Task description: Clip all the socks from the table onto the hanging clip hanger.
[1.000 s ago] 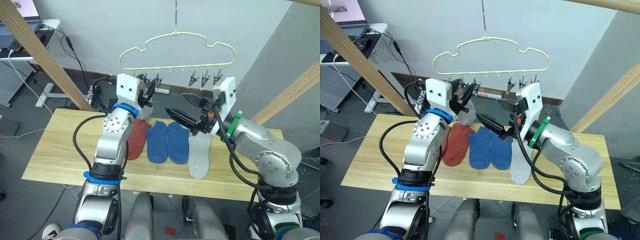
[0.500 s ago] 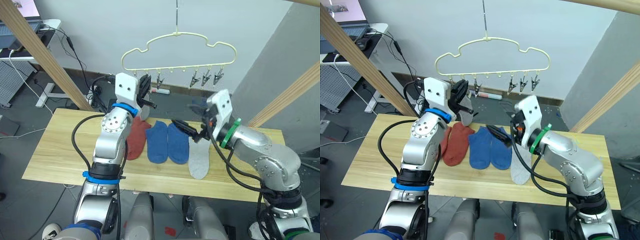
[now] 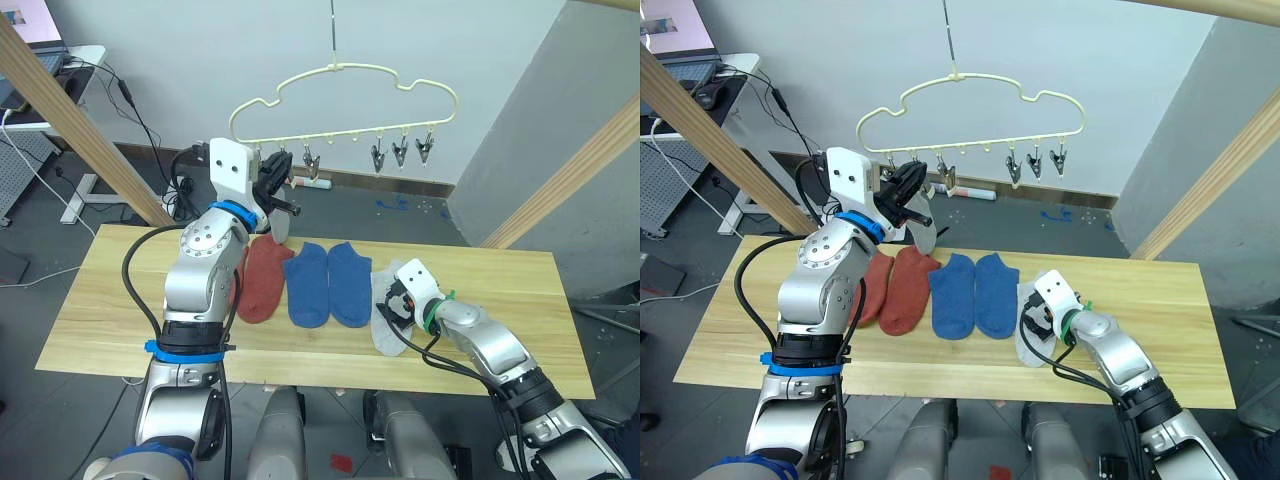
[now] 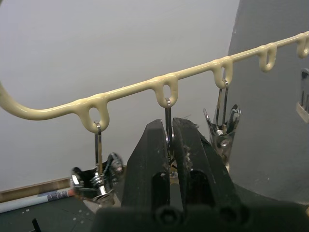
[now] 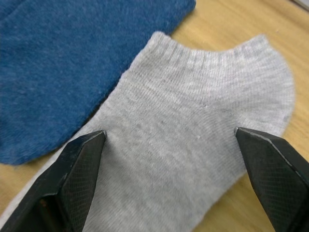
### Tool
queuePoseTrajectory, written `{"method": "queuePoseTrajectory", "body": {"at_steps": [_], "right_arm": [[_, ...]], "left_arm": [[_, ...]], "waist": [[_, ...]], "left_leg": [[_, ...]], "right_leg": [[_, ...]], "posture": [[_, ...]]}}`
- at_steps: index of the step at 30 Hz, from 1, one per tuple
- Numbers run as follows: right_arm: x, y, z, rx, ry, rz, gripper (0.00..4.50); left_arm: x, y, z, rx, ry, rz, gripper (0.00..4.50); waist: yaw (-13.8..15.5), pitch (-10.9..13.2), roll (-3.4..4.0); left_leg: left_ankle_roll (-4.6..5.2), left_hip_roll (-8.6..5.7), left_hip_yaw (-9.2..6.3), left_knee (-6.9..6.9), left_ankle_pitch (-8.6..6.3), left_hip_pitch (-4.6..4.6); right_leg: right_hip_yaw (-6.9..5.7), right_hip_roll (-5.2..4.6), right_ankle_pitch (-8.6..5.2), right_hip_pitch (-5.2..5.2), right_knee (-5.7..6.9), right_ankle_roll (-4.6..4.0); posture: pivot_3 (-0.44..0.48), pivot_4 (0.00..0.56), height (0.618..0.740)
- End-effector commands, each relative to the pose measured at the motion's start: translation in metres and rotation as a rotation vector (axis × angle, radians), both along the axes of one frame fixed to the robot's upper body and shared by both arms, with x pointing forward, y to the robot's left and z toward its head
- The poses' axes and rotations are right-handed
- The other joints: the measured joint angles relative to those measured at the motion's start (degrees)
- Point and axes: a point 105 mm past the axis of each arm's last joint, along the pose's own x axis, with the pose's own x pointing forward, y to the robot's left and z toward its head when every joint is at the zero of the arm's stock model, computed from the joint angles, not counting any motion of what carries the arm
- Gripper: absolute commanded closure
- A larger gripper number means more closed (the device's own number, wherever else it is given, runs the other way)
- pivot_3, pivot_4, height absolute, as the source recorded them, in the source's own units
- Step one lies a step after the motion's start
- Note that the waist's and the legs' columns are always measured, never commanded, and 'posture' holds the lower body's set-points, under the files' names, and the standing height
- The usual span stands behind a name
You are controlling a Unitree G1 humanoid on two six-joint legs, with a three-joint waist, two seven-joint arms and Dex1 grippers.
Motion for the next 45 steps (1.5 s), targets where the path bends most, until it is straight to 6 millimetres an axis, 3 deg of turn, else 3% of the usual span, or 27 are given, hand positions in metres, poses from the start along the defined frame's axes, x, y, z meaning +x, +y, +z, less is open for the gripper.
{"method": "queuePoseTrajectory", "body": {"at_steps": [1,8,13,16,19,22,25,31,45], "right_arm": [[-0.010,-0.012,-0.028,-0.081,0.054,0.013,0.57],[-0.020,-0.017,-0.031,-0.046,0.070,0.034,2.79],[-0.021,-0.022,-0.010,-0.033,-0.017,0.072,4.47],[-0.024,-0.018,0.017,-0.009,-0.090,0.133,4.47],[-0.031,0.000,0.057,0.105,-0.160,0.199,4.47],[-0.047,0.041,0.107,0.309,-0.213,0.307,4.47],[-0.051,0.070,0.132,0.371,-0.251,0.355,4.47],[-0.037,0.097,0.154,0.428,-0.278,0.340,4.47],[-0.030,0.110,0.180,0.433,-0.336,0.377,4.47]], "left_arm": [[-0.006,0.001,0.002,-0.005,-0.012,0.000,4.50],[-0.009,0.011,-0.004,-0.031,0.043,-0.002,4.50],[-0.008,0.016,-0.015,-0.287,0.244,-0.075,4.50],[-0.010,0.021,-0.018,-0.509,0.395,-0.155,4.50],[-0.014,0.026,-0.019,-0.702,0.525,-0.243,4.50],[-0.019,0.028,-0.019,-0.839,0.608,-0.320,4.50],[-0.024,0.023,-0.017,-0.899,0.642,-0.378,4.50],[-0.032,0.007,-0.020,-0.856,0.687,-0.406,4.50],[-0.043,0.006,-0.020,-0.793,0.680,-0.401,4.50]], "waist": [[0.0,0.0,0.00],[0.1,0.0,0.00],[0.1,0.0,0.01],[0.0,0.0,0.01],[-0.6,0.0,0.02],[-1.3,0.0,0.02],[-1.4,0.0,0.02],[-0.7,0.0,0.01],[-0.2,0.0,0.01]], "left_leg": [[0.00,0.01,-0.01,0.00,0.00,0.03],[0.00,0.00,0.00,0.00,0.00,0.29],[0.00,0.01,0.02,-0.02,-0.01,0.68],[0.00,0.01,0.03,-0.02,-0.01,0.71],[0.00,0.05,0.09,-0.03,-0.01,0.76],[0.00,0.15,0.06,-0.06,-0.01,0.78],[-0.01,0.16,0.04,-0.08,-0.02,0.80],[-0.02,-0.02,0.14,-0.06,-0.02,0.78],[-0.05,0.04,0.12,-0.22,-0.03,0.78]], "right_leg": [[-0.01,0.00,0.00,0.03,0.00,0.00],[0.02,-0.01,0.00,0.26,0.01,0.01],[0.03,-0.03,-0.01,0.65,-0.04,0.02],[0.05,-0.03,-0.01,0.67,-0.03,0.02],[0.10,0.00,-0.01,0.65,-0.01,0.03],[0.08,0.07,-0.02,0.64,0.01,0.03],[0.07,0.08,-0.02,0.64,0.02,0.03],[0.14,-0.09,-0.01,0.67,-0.05,0.03],[0.10,-0.06,-0.02,0.61,-0.08,0.02]], "posture": [[0.164,0.320,0.740],[0.171,0.322,0.740],[0.166,0.322,0.740],[0.164,0.324,0.740],[0.154,0.326,0.740],[0.144,0.326,0.740],[0.137,0.322,0.740],[0.144,0.319,0.740],[0.166,0.319,0.740]]}}
